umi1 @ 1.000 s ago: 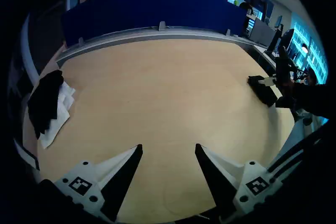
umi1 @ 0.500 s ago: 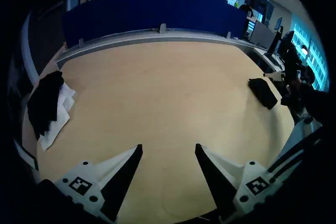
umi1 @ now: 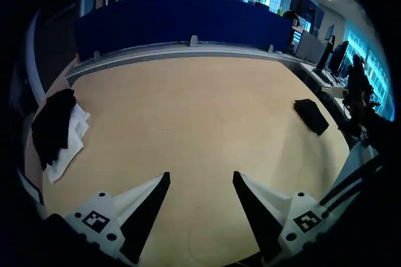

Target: Fold towel

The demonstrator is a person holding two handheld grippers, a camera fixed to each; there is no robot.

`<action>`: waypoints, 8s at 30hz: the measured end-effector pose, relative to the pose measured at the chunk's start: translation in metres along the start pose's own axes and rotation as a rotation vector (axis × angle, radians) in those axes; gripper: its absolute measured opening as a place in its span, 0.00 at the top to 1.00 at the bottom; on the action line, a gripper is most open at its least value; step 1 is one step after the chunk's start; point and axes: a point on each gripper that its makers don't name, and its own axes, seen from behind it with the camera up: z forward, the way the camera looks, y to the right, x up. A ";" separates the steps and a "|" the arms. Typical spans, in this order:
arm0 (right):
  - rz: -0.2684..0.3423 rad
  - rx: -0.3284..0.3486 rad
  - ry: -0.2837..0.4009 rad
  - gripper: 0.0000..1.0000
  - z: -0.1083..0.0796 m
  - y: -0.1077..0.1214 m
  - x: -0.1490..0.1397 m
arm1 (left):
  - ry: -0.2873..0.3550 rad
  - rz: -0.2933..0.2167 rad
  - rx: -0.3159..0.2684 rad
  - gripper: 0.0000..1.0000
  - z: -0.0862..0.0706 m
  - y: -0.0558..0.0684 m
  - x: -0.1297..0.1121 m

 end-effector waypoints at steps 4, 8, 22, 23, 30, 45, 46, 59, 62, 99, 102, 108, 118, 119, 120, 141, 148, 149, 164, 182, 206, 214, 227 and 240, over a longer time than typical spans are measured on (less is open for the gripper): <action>0.009 0.013 0.047 0.04 -0.010 -0.021 0.011 | 0.018 -0.008 0.000 0.07 -0.001 -0.006 0.002; 0.025 0.027 0.122 0.04 -0.022 -0.047 0.030 | 0.043 -0.015 0.005 0.07 -0.002 -0.013 0.006; 0.039 0.063 0.387 0.04 -0.058 -0.158 0.104 | 0.164 -0.052 0.015 0.07 -0.005 -0.032 0.036; 0.031 0.065 0.403 0.04 -0.061 -0.167 0.108 | 0.175 -0.053 0.017 0.07 -0.006 -0.034 0.039; 0.009 0.038 0.472 0.04 -0.067 -0.196 0.121 | 0.274 -0.070 0.032 0.07 -0.009 -0.047 0.064; -0.002 0.035 0.452 0.04 -0.061 -0.222 0.113 | 0.577 -0.060 0.112 0.07 -0.031 -0.075 0.132; -0.004 0.034 0.450 0.04 -0.060 -0.223 0.112 | 0.602 -0.054 0.120 0.07 -0.033 -0.077 0.137; -0.025 0.030 0.430 0.04 -0.057 -0.242 0.109 | 0.732 -0.048 0.207 0.07 -0.035 -0.104 0.162; -0.027 0.032 0.419 0.04 -0.058 -0.244 0.109 | 0.728 -0.042 0.217 0.07 -0.029 -0.108 0.158; -0.002 0.019 0.343 0.04 -0.020 -0.255 0.086 | 0.810 -0.036 0.317 0.07 0.053 -0.174 0.066; -0.004 0.026 0.344 0.04 -0.018 -0.258 0.084 | 0.806 -0.037 0.321 0.07 0.058 -0.176 0.063; -0.007 0.032 0.343 0.04 -0.015 -0.258 0.085 | 0.806 -0.028 0.326 0.07 0.060 -0.176 0.062; 0.011 0.034 0.364 0.04 -0.016 -0.250 0.089 | 0.805 -0.035 0.345 0.07 0.058 -0.179 0.062; 0.012 0.034 0.368 0.04 -0.016 -0.249 0.090 | 0.805 -0.035 0.345 0.07 0.058 -0.179 0.062; 0.013 0.035 0.374 0.04 -0.017 -0.247 0.091 | 0.805 -0.035 0.345 0.07 0.058 -0.179 0.062; 0.004 -0.013 0.494 0.02 -0.026 -0.196 0.096 | 0.804 -0.035 0.345 0.07 0.057 -0.178 0.060; 0.013 -0.027 0.512 0.02 -0.011 -0.177 0.065 | 0.804 -0.035 0.345 0.07 0.056 -0.179 0.061; 0.014 -0.027 0.515 0.02 -0.008 -0.175 0.060 | 0.804 -0.035 0.345 0.07 0.056 -0.179 0.061; 0.071 -0.051 0.552 0.01 0.022 -0.148 0.002 | 0.804 -0.035 0.345 0.07 0.057 -0.178 0.061; 0.032 -0.046 0.538 0.01 0.040 -0.152 -0.016 | 0.803 -0.035 0.345 0.07 0.056 -0.177 0.062; -0.007 -0.062 0.575 0.01 0.040 -0.161 -0.019 | 0.804 -0.035 0.345 0.07 0.056 -0.179 0.061; -0.011 -0.054 0.598 0.01 0.036 -0.161 -0.020 | 0.804 -0.035 0.345 0.07 0.056 -0.179 0.061; -0.011 -0.051 0.598 0.01 0.036 -0.162 -0.019 | 0.804 -0.035 0.345 0.07 0.056 -0.179 0.061; -0.011 -0.052 0.598 0.01 0.036 -0.161 -0.018 | 0.804 -0.035 0.345 0.07 0.055 -0.179 0.061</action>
